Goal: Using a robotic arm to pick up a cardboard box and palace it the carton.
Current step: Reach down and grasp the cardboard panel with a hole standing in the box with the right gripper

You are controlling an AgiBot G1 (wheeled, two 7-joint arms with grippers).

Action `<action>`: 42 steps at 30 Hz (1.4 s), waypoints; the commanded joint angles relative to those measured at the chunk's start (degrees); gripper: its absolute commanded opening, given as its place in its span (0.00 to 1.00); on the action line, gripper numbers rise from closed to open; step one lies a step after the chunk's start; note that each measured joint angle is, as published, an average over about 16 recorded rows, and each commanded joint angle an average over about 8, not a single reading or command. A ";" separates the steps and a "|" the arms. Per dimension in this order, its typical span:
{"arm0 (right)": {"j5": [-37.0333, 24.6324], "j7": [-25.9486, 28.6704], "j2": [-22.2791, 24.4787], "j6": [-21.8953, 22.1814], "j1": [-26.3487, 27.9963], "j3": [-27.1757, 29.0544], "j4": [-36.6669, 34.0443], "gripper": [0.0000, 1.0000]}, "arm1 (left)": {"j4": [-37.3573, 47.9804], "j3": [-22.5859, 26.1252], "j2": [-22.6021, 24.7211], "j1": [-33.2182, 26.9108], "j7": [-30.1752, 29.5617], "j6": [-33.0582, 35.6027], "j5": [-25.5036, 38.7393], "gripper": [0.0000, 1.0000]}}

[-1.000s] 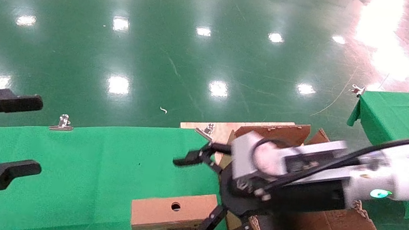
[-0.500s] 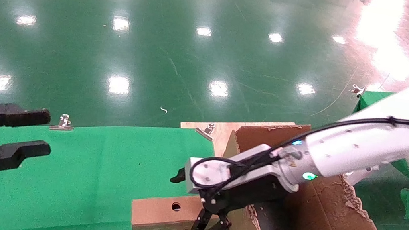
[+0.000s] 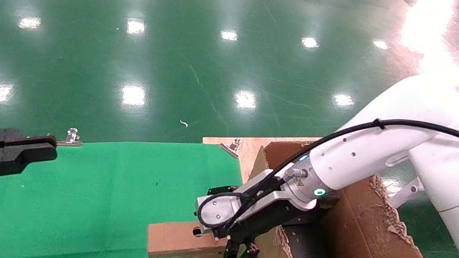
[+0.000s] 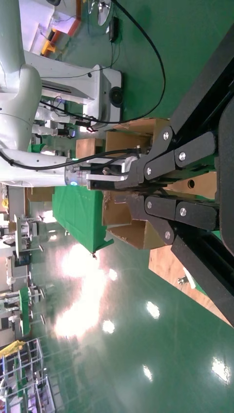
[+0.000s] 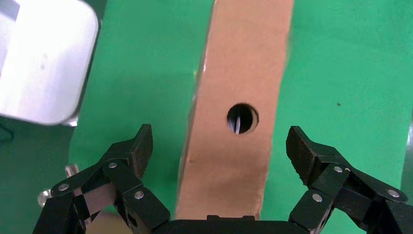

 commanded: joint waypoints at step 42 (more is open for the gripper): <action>-0.71 -0.61 -0.34 0.11 0.46 -1.00 0.01 0.00 | 0.00 0.00 0.00 0.01 0.00 -0.01 -0.01 1.00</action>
